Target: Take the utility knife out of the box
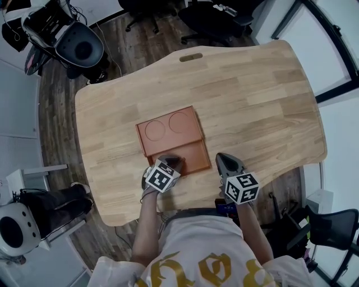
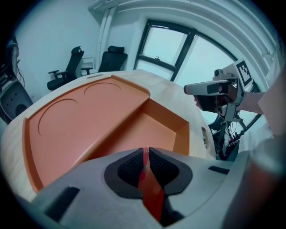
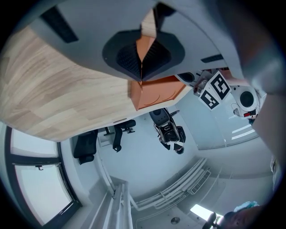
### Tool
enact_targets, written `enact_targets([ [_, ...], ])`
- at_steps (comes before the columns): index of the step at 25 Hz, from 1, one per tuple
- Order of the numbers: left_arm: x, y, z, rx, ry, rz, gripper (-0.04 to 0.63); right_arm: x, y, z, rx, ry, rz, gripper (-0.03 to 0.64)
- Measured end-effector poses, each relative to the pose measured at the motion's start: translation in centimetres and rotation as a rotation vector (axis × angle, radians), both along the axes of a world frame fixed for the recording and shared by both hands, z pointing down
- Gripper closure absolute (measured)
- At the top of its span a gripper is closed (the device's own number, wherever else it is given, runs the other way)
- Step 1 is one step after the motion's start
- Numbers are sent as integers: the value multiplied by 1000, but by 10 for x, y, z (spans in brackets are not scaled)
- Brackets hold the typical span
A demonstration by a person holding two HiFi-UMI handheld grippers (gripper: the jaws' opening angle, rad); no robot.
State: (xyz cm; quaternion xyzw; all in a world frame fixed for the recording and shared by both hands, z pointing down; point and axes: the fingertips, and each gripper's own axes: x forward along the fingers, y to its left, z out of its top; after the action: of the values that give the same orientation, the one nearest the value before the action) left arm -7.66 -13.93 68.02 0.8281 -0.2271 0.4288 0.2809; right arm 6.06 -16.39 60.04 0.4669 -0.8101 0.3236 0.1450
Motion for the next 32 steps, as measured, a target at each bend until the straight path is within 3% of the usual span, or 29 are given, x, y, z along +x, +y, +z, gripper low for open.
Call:
enact_targets([
  [11,5,3,15,-28,-58,75,497,4,-4,9,-20,5,-8,604],
  [22,6,4,23,-13,-111,127,495,7,-9,12,-23,8,-10,604],
  [28,4,3,27,63,-209,248,523,8,-10,13,-23,6,-9,604],
  [32,6,7,28,56,-211,303,518,13,-11,13,-22,5,3,604],
])
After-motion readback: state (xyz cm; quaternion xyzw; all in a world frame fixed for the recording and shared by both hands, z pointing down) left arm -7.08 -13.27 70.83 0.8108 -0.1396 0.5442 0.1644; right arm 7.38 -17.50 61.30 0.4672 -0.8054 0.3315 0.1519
